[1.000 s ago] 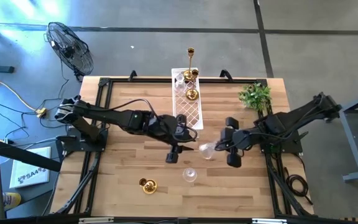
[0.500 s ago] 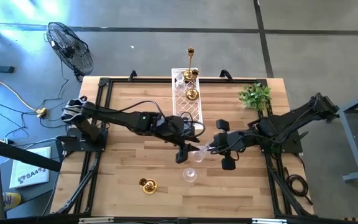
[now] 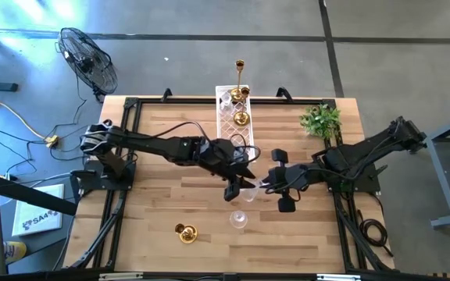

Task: Pick & Place candle stick holders
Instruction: Put the top transparent candle holder on the shelf aligned with the other transparent candle holder

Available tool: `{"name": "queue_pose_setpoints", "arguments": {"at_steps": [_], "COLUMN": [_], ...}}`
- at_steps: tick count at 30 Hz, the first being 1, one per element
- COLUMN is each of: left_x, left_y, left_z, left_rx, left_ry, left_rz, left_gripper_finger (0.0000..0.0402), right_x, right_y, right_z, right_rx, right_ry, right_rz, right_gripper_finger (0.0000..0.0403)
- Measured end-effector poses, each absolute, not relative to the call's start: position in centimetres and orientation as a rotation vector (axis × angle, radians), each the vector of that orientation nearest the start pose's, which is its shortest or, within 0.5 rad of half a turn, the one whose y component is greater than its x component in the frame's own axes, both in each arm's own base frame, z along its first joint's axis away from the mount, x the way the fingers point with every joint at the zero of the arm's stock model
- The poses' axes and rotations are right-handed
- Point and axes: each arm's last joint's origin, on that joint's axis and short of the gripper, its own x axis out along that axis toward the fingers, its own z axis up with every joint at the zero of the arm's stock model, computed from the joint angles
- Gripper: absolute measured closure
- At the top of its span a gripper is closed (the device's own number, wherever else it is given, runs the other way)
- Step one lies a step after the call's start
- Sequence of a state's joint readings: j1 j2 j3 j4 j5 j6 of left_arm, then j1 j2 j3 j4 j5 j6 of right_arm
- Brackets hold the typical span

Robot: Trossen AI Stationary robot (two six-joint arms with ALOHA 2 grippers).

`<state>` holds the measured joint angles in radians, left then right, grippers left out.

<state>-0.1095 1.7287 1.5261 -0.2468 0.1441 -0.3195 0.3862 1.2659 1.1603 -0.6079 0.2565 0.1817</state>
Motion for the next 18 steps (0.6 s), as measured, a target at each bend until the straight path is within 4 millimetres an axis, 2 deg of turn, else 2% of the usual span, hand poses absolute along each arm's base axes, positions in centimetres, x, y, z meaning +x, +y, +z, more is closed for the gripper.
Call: {"name": "queue_pose_setpoints", "arguments": {"at_steps": [8, 18], "left_x": [40.6, 41.4], "left_y": [-5.0, -4.8], "left_z": [31.9, 31.5], "left_rx": [-0.33, -0.335], "left_ry": [0.515, 0.484], "left_rz": [-0.203, -0.226], "left_gripper_finger": [0.0245, 0.0245], "right_x": [24.7, 24.8], "right_y": [9.3, 9.4], "right_z": [32.9, 32.9], "right_rx": [-0.047, -0.057], "right_ry": [0.662, 0.652], "right_rz": [0.079, 0.093], "right_gripper_finger": [0.0382, 0.0382]}}
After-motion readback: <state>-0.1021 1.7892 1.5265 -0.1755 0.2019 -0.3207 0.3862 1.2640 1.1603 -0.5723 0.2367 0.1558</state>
